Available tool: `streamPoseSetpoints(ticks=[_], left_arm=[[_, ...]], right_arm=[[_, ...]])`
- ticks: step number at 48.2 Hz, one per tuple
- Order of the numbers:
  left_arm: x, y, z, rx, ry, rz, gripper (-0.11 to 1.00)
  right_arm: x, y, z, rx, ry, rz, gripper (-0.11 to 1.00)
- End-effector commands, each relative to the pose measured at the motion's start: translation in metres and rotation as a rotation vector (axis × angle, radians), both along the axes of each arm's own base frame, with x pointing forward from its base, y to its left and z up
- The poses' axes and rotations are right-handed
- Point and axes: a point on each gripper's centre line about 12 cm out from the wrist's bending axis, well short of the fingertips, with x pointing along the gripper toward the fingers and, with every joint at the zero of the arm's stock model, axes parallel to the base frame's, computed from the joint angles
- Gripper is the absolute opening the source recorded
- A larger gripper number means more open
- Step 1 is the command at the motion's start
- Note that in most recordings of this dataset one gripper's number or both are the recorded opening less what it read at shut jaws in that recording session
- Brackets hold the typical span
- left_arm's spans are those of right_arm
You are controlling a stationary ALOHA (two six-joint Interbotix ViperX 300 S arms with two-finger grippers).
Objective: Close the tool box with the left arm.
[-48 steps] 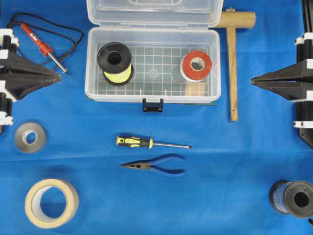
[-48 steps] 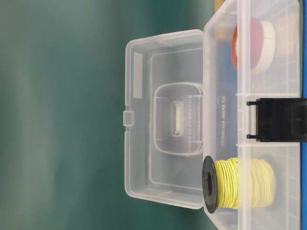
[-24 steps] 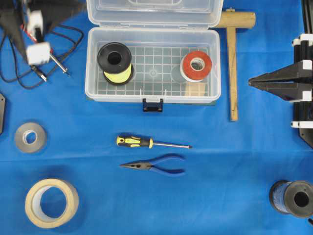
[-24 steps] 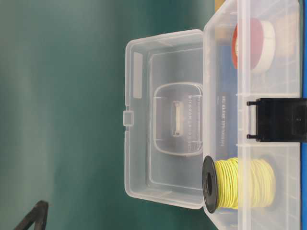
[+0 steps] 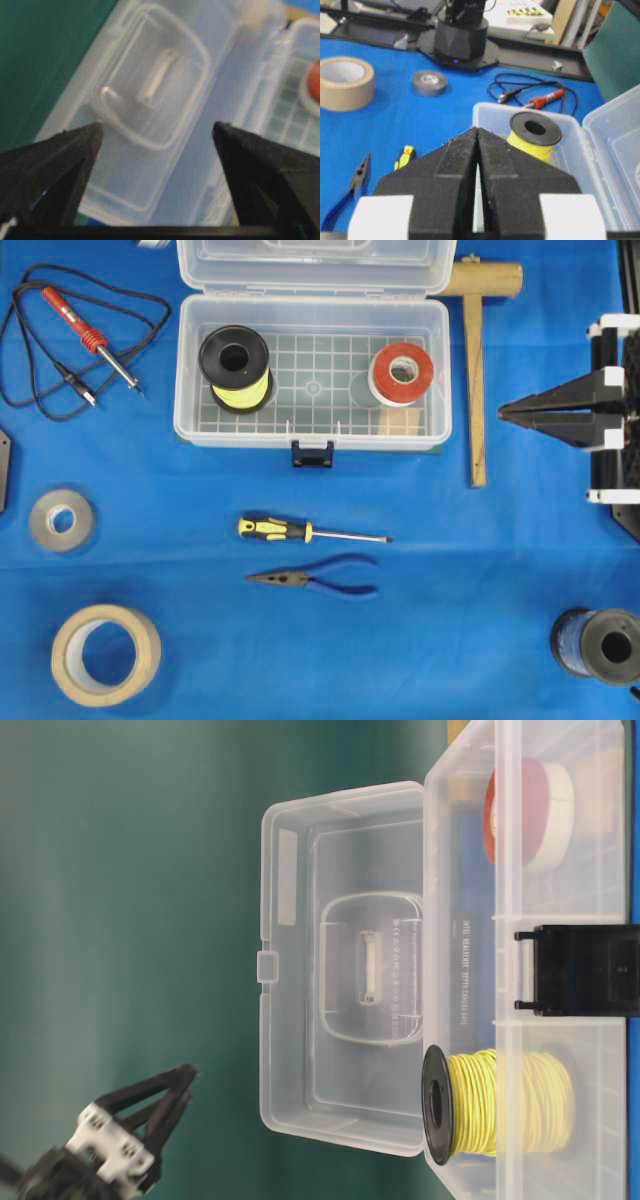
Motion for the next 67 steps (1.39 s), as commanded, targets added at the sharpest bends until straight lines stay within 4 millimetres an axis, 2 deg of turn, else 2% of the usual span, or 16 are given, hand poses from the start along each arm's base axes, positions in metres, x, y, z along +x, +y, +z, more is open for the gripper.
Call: streamPoseSetpoints(ticks=[1,13,24,30,44,58,67], left_arm=[[0.009,0.017,0.013,0.017,0.011,0.012,0.89],[0.035,0.047,-0.007,0.076,0.134,-0.066,0.92],[0.035,0.068,-0.032,0.044,0.18,-0.039,0.92],[0.035,0.069,-0.045,0.02,0.201,-0.035,0.92],[0.039,0.05,-0.05,0.003,0.217,-0.073,0.92],[0.042,0.014,-0.031,-0.005,0.231,-0.142,0.91],[0.04,-0.006,-0.029,-0.043,0.252,-0.167,0.91]], right_arm=[[0.004,0.0,0.002,-0.002,0.0,-0.001,0.0],[0.007,0.0,-0.004,-0.004,0.025,-0.001,0.0],[0.007,-0.001,-0.005,-0.002,0.032,-0.001,0.0],[0.007,-0.001,-0.005,-0.005,0.031,-0.001,0.0],[0.007,-0.002,-0.005,-0.014,0.031,-0.007,0.0],[0.007,-0.005,-0.007,-0.016,0.044,-0.018,0.0],[0.007,-0.005,-0.007,-0.016,0.047,-0.018,0.0]])
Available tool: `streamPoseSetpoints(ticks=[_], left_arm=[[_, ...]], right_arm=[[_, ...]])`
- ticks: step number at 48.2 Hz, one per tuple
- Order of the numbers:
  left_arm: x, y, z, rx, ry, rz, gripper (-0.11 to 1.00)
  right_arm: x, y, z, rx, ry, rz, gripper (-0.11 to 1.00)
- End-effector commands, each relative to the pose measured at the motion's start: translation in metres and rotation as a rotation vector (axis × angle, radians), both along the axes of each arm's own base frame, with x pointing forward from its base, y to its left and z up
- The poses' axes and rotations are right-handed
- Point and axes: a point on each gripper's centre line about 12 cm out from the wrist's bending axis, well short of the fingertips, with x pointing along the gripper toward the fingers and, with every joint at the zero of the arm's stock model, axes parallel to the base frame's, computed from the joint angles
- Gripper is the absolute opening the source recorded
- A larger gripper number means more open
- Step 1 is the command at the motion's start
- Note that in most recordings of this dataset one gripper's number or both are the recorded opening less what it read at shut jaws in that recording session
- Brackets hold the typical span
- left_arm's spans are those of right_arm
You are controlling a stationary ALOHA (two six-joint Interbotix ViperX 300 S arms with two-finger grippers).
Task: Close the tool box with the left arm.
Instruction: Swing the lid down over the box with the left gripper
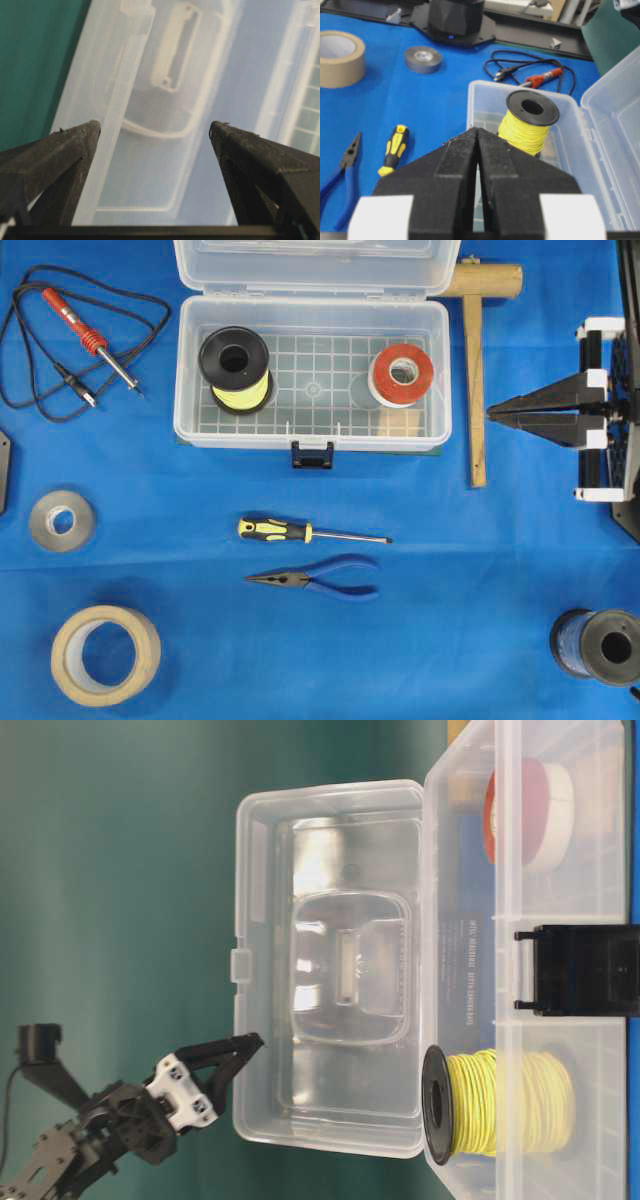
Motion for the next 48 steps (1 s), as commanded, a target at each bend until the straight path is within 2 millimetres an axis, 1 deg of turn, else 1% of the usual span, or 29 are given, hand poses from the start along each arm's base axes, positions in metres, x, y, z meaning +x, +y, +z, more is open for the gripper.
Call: streamPoseSetpoints(ticks=[1,11,16,26,33,41,48], left_arm=[[0.004,-0.022,0.008,-0.02,-0.005,-0.033,0.91],[0.002,-0.059,0.009,-0.075,0.018,-0.07,0.91],[0.002,-0.083,0.005,-0.085,0.03,-0.122,0.91],[-0.001,-0.117,0.001,-0.101,0.036,-0.197,0.91],[-0.004,-0.144,-0.004,-0.108,0.049,-0.266,0.91],[-0.011,-0.178,-0.01,-0.113,0.068,-0.355,0.91],[-0.016,-0.203,-0.008,-0.106,0.062,-0.425,0.91]], right_arm=[[0.002,0.0,0.003,-0.003,-0.006,-0.001,0.0],[0.002,0.0,0.001,0.0,0.002,-0.001,0.0],[0.002,0.0,0.001,-0.001,0.005,-0.001,0.0],[0.002,0.0,0.0,-0.001,0.006,-0.001,0.0],[0.002,0.0,0.0,0.0,0.006,-0.001,0.0],[0.002,-0.001,0.0,0.0,0.008,-0.003,0.0],[0.002,0.0,0.001,0.0,0.005,-0.001,0.0]])
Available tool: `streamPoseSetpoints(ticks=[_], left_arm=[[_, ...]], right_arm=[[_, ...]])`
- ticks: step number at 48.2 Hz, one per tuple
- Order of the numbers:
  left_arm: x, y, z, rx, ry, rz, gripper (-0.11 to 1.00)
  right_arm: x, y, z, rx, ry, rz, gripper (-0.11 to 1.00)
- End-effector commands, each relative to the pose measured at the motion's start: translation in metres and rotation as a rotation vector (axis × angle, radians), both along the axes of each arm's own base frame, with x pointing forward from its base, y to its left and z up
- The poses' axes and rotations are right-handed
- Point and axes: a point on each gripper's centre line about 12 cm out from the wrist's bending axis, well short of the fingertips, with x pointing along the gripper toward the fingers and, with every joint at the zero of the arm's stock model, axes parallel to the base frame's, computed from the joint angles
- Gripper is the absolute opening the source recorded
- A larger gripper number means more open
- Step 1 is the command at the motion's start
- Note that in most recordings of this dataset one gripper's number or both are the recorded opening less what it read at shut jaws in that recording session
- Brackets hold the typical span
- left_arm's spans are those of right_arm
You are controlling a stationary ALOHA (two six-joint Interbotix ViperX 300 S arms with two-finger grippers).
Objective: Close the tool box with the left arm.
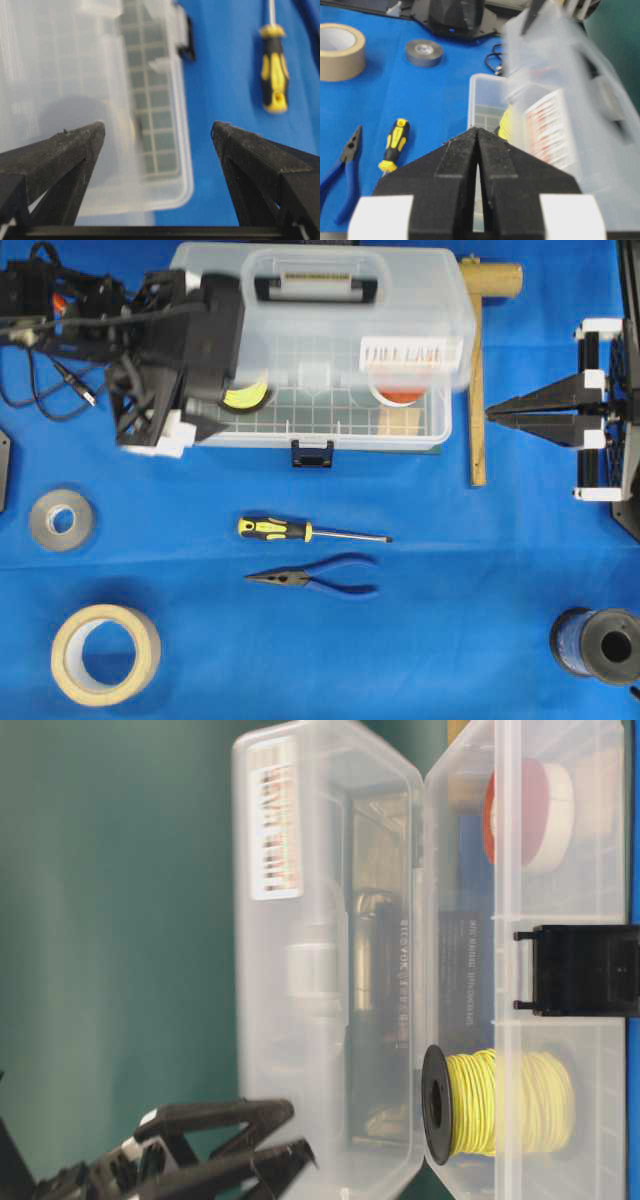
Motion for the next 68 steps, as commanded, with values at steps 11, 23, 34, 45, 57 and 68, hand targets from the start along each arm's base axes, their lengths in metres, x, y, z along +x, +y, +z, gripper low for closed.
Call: streamPoseSetpoints(ticks=[11,23,34,45,57,68], left_arm=[[-0.017,-0.029,0.026,0.01,-0.107,-0.082,0.91],[-0.046,-0.031,0.035,0.014,-0.257,-0.075,0.91],[-0.092,-0.032,0.048,0.03,-0.527,-0.061,0.91],[-0.136,-0.034,0.037,0.024,-0.694,-0.046,0.91],[-0.172,-0.036,0.001,-0.012,-0.787,-0.021,0.91],[-0.189,-0.038,-0.026,-0.102,-0.811,0.022,0.91]], right_arm=[[0.002,-0.001,0.004,0.001,-0.011,-0.003,0.0],[0.002,-0.001,0.003,0.003,-0.008,-0.003,0.0],[0.002,-0.001,0.003,0.003,-0.008,-0.003,0.0],[0.002,-0.001,0.003,0.003,-0.011,-0.003,0.0],[0.002,-0.001,0.004,0.001,-0.012,-0.003,0.0],[0.002,-0.001,0.002,0.004,-0.009,-0.004,0.0]])
